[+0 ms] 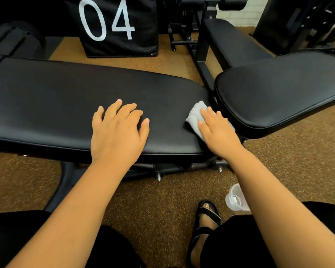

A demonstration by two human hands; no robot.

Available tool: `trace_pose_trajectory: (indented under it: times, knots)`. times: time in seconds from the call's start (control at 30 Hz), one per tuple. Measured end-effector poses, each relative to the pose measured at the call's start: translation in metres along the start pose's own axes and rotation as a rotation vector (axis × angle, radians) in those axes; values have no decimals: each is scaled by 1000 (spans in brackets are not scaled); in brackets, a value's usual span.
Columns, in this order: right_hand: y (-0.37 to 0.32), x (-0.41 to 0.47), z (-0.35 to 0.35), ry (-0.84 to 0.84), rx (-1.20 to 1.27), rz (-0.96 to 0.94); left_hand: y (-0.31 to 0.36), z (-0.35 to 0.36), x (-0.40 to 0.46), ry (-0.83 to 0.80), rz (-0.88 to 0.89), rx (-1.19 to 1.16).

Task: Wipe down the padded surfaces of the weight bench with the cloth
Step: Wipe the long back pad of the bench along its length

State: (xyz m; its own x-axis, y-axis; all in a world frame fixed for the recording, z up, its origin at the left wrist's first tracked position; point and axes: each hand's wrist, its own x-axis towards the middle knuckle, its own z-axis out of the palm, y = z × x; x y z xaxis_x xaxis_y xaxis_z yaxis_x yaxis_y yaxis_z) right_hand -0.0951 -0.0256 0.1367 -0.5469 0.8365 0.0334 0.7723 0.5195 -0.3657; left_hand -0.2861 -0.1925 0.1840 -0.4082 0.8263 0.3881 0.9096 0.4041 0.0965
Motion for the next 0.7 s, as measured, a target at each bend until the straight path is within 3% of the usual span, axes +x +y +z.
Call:
trace_pose_trajectory:
  times: [0.17, 0.33, 0.7]
  knots:
    - [-34, -39, 21, 214, -59, 36, 0, 1, -1, 16, 1, -8]
    - [-55, -102, 47, 290, 205, 84, 0, 2, -1, 21, 1, -12]
    - [-15, -52, 35, 415, 818, 532, 0, 2, -2, 37, 3, -15]
